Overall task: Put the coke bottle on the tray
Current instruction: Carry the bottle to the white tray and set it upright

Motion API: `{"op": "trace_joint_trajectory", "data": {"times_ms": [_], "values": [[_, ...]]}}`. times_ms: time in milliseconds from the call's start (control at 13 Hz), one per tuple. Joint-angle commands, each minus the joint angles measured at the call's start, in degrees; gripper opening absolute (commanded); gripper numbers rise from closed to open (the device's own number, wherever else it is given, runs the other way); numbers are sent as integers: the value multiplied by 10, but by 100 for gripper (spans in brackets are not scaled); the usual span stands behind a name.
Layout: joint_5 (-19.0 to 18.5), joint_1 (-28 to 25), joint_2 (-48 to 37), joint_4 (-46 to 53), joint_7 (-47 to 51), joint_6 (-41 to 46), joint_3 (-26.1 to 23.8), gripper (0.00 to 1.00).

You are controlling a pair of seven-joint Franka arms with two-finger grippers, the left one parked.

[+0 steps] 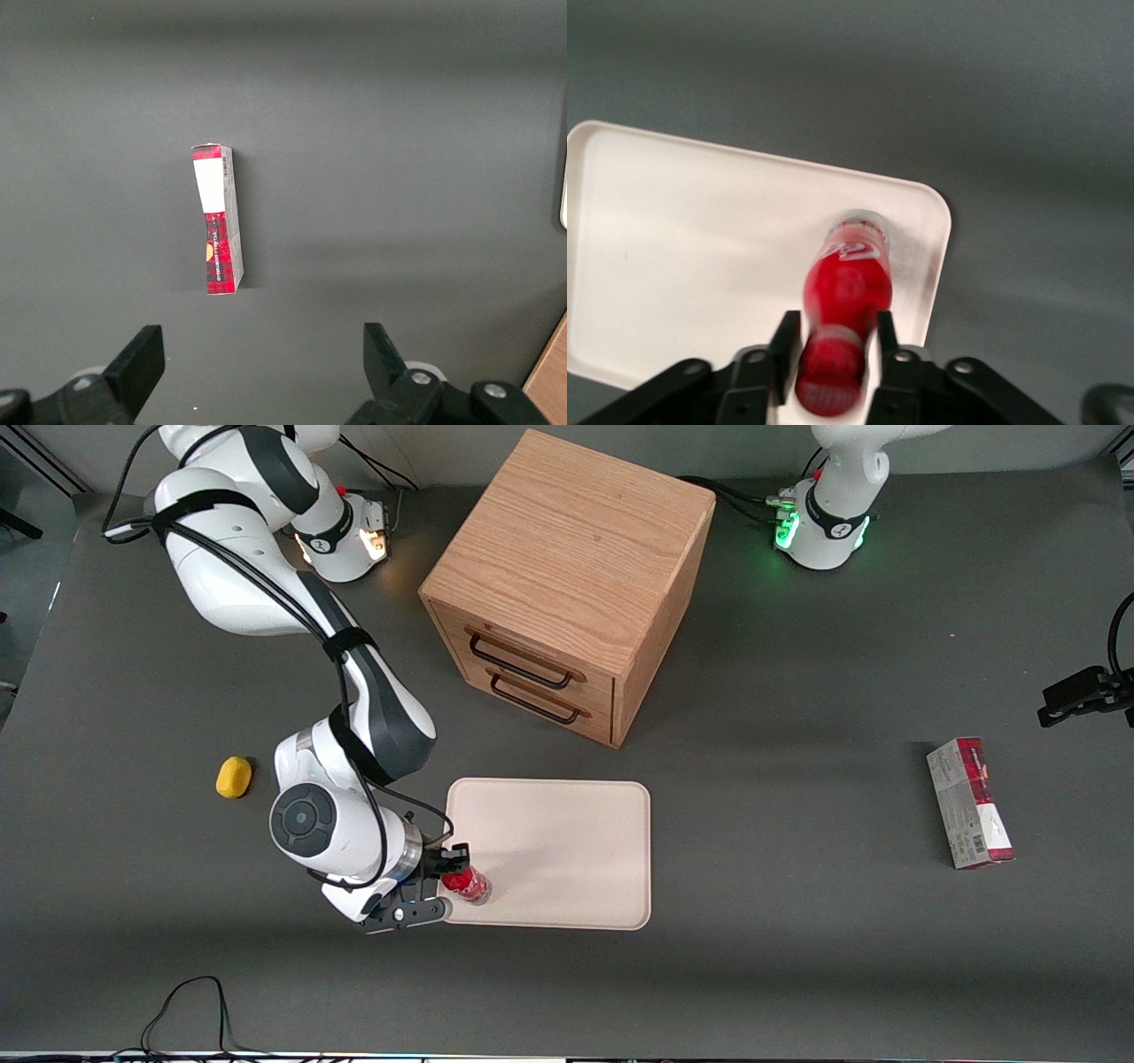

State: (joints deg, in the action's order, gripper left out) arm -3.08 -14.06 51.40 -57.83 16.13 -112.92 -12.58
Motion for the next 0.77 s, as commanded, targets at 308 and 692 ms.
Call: {"op": "trace_joint_trajectory", "data": {"times_ms": [308,692], "values": [[-8,3,-81,-10,30,0,-4,100],[0,54,-272,-174,-9,94,52,100]]}}
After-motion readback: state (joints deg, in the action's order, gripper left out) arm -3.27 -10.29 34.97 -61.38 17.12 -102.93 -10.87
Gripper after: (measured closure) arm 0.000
